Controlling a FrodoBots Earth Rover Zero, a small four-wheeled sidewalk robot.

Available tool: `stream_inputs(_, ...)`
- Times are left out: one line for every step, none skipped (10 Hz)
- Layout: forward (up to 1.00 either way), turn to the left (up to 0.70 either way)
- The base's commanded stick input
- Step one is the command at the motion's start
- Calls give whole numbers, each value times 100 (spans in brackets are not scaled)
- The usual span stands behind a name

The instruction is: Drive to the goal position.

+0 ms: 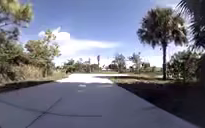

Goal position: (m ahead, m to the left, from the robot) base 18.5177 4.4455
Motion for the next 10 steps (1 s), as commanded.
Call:
stream_inputs(85, 0)
stream_inputs(85, 0)
stream_inputs(85, 0)
stream_inputs(85, 8)
stream_inputs(85, 25)
stream_inputs(85, 31)
stream_inputs(85, 9)
stream_inputs(85, 0)
stream_inputs(85, 0)
stream_inputs(85, 0)
